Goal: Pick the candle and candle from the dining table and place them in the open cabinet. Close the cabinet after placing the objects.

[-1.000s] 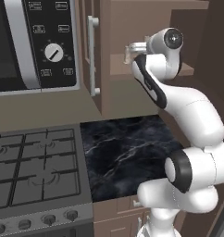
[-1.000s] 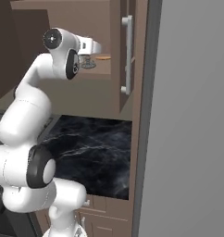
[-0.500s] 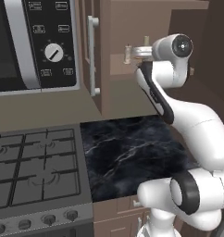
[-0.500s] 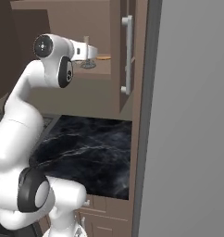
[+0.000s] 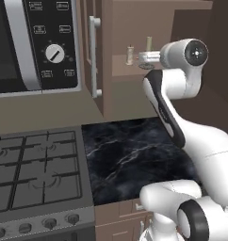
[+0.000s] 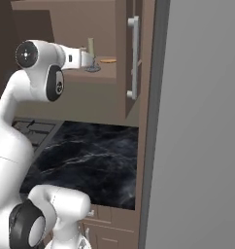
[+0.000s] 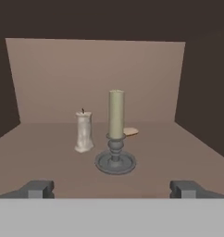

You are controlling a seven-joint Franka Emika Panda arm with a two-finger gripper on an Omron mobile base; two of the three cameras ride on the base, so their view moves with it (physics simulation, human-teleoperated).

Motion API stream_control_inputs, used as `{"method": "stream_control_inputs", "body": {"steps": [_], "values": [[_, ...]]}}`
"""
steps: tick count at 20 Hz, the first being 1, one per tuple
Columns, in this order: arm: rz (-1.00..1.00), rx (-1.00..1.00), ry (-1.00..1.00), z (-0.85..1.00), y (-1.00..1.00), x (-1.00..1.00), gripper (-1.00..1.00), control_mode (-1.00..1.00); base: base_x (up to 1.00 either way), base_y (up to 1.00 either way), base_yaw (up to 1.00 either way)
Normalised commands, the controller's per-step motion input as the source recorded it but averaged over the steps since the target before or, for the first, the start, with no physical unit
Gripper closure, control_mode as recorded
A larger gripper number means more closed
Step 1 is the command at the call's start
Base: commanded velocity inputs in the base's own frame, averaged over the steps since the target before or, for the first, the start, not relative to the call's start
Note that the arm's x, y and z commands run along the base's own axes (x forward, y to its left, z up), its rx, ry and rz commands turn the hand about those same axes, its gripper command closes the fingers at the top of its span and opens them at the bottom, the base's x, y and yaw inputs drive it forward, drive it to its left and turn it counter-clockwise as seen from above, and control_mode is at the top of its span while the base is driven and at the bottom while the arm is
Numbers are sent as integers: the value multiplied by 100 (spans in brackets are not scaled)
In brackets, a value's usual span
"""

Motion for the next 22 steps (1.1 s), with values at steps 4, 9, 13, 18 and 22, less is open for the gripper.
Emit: {"method": "stream_control_inputs", "body": {"steps": [4,9,13,18,22], "values": [[0,-4,0,8,29,-66,-100,-100,0,0,0],[0,-3,0,9,27,-78,-100,-100,0,0,0],[0,-1,0,17,21,-82,-100,-100,0,0,0],[0,0,2,24,10,-78,-100,-100,0,0,0],[0,0,2,19,12,-83,-100,-100,0,0,0]]}}
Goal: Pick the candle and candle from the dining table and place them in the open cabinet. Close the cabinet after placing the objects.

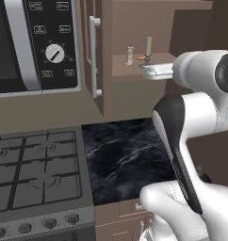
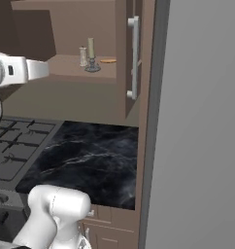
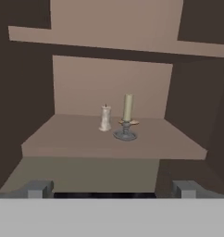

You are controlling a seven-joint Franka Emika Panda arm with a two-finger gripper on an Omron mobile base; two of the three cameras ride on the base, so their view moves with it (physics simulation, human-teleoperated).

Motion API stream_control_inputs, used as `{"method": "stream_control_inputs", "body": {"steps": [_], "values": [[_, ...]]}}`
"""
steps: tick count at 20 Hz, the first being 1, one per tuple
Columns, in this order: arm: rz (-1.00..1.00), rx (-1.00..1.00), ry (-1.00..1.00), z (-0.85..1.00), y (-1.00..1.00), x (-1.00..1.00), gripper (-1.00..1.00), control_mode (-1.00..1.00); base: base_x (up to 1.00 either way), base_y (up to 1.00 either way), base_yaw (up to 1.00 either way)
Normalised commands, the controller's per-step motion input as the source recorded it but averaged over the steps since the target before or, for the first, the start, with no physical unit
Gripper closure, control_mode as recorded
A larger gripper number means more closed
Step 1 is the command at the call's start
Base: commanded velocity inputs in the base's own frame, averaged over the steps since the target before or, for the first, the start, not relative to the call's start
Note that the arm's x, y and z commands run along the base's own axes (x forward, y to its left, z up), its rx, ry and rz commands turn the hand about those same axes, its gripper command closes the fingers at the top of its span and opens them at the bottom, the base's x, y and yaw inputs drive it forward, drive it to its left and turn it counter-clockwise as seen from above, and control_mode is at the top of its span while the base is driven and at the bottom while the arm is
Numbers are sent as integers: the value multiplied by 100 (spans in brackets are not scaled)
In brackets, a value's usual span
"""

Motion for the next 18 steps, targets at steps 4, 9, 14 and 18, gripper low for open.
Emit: {"method": "stream_control_inputs", "body": {"steps": [4,9,14,18], "values": [[0,-4,0,2,29,-76,-100,-100,0,0,0],[0,-7,0,0,41,-67,-100,-100,0,0,0],[0,-7,5,7,26,-73,-100,-100,0,0,0],[0,-10,20,14,26,-67,-100,-100,0,0,0]]}}
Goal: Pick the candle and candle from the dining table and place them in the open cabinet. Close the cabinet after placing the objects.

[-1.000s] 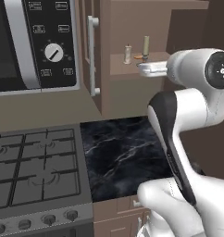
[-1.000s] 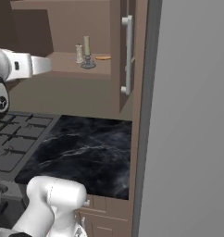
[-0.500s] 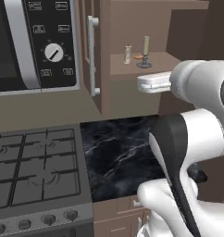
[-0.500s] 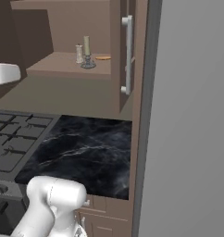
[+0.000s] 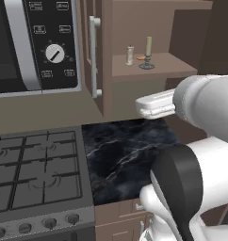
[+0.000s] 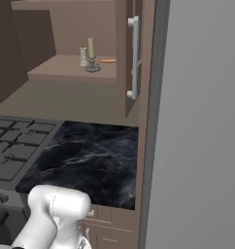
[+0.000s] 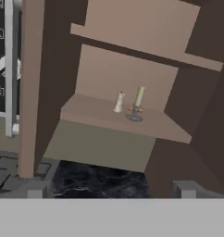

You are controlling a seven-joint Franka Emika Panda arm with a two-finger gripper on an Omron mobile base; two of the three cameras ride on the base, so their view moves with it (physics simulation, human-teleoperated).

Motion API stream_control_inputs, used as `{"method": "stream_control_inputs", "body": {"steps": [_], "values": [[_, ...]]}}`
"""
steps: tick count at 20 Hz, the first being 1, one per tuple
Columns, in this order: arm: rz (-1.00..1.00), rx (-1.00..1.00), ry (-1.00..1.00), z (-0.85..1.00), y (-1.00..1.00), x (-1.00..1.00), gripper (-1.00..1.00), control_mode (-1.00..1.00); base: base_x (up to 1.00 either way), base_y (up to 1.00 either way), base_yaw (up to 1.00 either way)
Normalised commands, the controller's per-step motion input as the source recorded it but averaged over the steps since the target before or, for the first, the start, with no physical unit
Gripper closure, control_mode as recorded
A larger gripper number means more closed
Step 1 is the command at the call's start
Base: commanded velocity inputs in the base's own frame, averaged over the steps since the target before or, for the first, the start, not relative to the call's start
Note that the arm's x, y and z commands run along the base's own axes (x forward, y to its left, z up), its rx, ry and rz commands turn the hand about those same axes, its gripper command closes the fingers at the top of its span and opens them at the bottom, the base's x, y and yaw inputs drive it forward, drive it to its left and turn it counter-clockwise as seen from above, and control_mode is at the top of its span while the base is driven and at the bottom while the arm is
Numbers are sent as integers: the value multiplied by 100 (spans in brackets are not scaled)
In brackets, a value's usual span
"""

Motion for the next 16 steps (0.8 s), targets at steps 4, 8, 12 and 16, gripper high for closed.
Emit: {"method": "stream_control_inputs", "body": {"steps": [4,8,12,16], "values": [[0,-18,24,4,49,-62,-100,-100,0,0,0],[0,-19,22,1,43,-42,-100,-100,0,0,0],[6,-24,22,0,36,5,-100,-100,0,0,0],[8,-24,23,-1,42,32,-100,-100,0,0,0]]}}
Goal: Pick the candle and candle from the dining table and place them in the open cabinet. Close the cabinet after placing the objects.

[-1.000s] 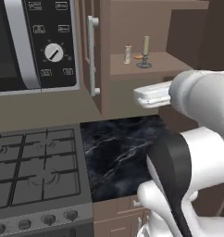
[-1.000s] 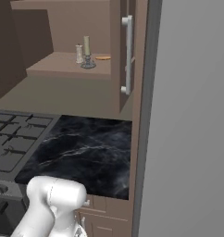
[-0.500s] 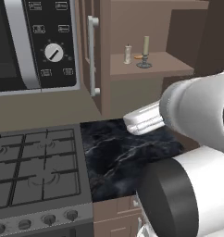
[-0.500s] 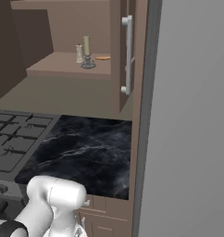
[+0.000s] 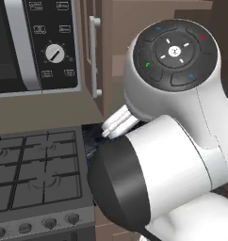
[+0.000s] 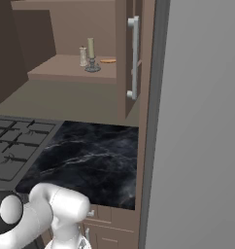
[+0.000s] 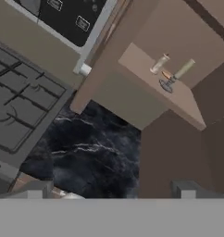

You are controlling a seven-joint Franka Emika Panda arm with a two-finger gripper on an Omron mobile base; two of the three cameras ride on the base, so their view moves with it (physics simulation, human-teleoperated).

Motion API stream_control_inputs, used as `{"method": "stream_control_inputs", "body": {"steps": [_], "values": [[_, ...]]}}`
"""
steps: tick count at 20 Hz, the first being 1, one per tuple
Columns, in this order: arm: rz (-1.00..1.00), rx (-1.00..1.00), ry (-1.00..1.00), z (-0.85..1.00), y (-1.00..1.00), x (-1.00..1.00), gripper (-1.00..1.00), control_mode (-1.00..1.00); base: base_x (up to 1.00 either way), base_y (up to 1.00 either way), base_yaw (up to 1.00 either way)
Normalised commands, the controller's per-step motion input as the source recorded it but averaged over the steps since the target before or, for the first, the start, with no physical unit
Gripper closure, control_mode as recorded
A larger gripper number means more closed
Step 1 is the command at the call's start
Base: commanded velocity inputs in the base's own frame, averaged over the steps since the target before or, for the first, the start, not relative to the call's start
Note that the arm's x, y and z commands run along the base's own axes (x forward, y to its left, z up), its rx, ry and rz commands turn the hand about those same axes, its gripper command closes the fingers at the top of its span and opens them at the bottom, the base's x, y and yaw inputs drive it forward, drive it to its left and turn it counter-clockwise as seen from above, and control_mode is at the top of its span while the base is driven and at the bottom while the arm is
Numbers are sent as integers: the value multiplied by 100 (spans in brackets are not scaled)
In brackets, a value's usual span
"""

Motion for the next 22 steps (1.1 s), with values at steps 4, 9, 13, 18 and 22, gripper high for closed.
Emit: {"method": "stream_control_inputs", "body": {"steps": [4,9,13,18,22], "values": [[1,-29,9,-12,49,24,-100,-100,0,0,0],[0,-34,2,-12,47,16,-100,-100,0,0,0],[0,-25,2,0,29,26,-100,-100,0,0,0],[1,-17,1,0,8,37,-100,-100,0,0,0],[5,-16,0,-3,0,58,-100,-100,0,0,0]]}}
